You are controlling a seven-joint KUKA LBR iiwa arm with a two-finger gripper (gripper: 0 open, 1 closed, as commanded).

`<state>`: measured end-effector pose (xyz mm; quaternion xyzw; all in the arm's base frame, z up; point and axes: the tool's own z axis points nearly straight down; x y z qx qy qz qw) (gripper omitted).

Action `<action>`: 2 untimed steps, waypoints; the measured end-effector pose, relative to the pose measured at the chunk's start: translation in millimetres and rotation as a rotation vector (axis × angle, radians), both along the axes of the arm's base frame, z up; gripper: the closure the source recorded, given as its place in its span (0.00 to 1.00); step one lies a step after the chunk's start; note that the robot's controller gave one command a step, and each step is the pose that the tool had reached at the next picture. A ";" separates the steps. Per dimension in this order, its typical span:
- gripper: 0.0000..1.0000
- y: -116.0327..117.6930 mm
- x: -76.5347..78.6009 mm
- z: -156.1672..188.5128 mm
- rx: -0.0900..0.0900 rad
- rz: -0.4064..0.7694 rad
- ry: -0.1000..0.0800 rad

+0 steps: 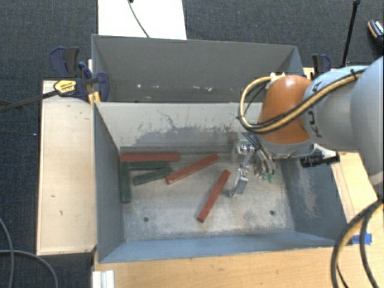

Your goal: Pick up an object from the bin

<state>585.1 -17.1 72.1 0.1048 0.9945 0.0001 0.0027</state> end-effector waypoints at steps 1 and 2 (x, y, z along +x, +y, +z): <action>0.00 75.5 -78.2 -2.2 0.003 0.315 0.007; 1.00 73.3 -77.2 -2.1 0.000 0.311 0.005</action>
Offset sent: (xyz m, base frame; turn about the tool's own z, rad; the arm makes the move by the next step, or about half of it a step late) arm -0.0773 0.0730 -0.0021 -0.3119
